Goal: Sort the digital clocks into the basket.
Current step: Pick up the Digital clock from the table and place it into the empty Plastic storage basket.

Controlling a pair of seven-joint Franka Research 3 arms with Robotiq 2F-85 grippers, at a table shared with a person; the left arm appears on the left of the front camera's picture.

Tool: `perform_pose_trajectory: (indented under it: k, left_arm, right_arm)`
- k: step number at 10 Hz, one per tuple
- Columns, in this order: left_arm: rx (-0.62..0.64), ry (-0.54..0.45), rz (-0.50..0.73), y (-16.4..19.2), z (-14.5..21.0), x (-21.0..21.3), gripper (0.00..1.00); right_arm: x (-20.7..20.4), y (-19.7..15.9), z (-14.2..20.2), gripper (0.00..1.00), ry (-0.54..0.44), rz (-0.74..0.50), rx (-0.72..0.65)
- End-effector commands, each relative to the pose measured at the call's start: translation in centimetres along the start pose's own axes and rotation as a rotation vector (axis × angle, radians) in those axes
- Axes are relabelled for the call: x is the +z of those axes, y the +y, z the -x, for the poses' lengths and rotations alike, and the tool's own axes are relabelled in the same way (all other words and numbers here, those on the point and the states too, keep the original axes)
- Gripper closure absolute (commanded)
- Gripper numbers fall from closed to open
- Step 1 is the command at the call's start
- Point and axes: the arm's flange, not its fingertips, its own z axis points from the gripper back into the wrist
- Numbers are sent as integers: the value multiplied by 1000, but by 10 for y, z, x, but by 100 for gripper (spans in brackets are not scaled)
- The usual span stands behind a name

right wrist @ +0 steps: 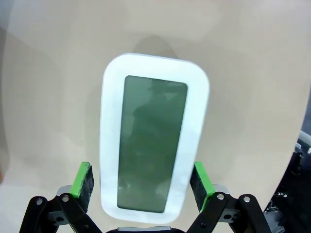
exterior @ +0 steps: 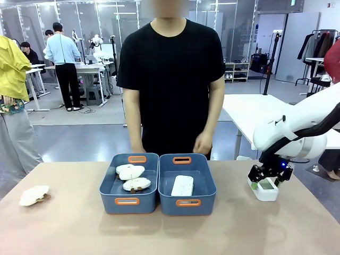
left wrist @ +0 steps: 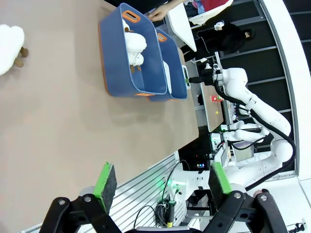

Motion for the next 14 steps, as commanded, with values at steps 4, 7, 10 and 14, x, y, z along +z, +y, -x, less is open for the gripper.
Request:
perform_pose_trajectory:
  k: [4,7,10,14]
  left_arm:
    - [-5,0,4,-2,-1,-1,3]
    - [-5,0,4,-2,-1,-1,3]
    - [-5,0,4,-2,-1,-1,3]
    - [-5,0,4,-2,-1,-1,3]
  right_arm:
    - [-13,4,-7,81,11,18,-58]
    - [3,6,-5,100,-10,14,-49]
    - [98,5,13,100,-131,-138,85]
    - [139,59,22,100,-162,-223,180]
